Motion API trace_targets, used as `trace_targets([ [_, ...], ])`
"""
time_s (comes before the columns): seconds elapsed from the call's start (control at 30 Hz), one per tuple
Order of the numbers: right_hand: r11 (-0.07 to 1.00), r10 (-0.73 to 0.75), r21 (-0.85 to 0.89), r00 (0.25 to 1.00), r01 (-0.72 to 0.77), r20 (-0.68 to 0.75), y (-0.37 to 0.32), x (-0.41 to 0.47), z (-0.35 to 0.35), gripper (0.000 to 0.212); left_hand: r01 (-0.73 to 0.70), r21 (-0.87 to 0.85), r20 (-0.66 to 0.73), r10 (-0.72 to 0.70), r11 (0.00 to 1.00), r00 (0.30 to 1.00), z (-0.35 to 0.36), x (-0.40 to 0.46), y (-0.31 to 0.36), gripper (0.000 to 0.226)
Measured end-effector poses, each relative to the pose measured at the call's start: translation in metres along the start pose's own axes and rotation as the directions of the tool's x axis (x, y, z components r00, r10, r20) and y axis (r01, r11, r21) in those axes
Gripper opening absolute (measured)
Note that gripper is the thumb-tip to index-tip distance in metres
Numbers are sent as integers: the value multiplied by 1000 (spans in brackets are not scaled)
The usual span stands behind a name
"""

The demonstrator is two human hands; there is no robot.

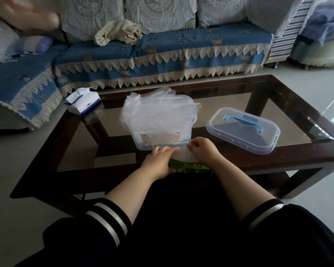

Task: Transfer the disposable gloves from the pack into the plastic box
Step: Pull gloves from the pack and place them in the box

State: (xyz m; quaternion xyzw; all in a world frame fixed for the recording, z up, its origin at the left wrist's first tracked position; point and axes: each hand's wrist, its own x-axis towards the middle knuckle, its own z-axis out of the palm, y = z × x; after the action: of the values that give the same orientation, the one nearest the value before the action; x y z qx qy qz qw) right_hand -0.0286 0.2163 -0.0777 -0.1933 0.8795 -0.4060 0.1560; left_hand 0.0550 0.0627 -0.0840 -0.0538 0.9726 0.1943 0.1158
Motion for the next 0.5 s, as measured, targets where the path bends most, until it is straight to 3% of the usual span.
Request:
trace_targets([
  [0.1, 994, -19, 104, 999, 24, -43, 2, -1, -3, 22, 22, -49, 1, -22, 999, 1000, -2, 1, -4, 74],
  [0.2, 997, -77, -13, 997, 77, 33, 8, -3, -2, 33, 9, -10, -23, -9, 1000, 1000, 0, -1, -4, 72],
  [0.27, 988, -127, -85, 991, 130, 30, 8, -2, 0, 23, 15, -4, -24, -15, 1000, 1000, 0, -1, -3, 71],
  [0.3, 989, -139, -37, 990, 140, 10, 7, -2, 1, 18, 23, -7, -21, -23, 1000, 1000, 0, 0, -3, 69],
  [0.37, 963, -97, 254, 995, 90, 15, 0, -5, -5, 12, 48, -26, -25, -49, 998, 998, -1, -1, -2, 66],
  [0.4, 899, -68, 436, 996, 36, 57, -1, -8, -11, 9, 60, -40, -34, -61, 997, 998, -2, -2, -2, 64],
  [0.5, 576, -69, 804, 972, -145, 224, 2, -14, -34, 6, 25, -41, -23, -26, 999, 999, -1, -3, 0, 52],
])
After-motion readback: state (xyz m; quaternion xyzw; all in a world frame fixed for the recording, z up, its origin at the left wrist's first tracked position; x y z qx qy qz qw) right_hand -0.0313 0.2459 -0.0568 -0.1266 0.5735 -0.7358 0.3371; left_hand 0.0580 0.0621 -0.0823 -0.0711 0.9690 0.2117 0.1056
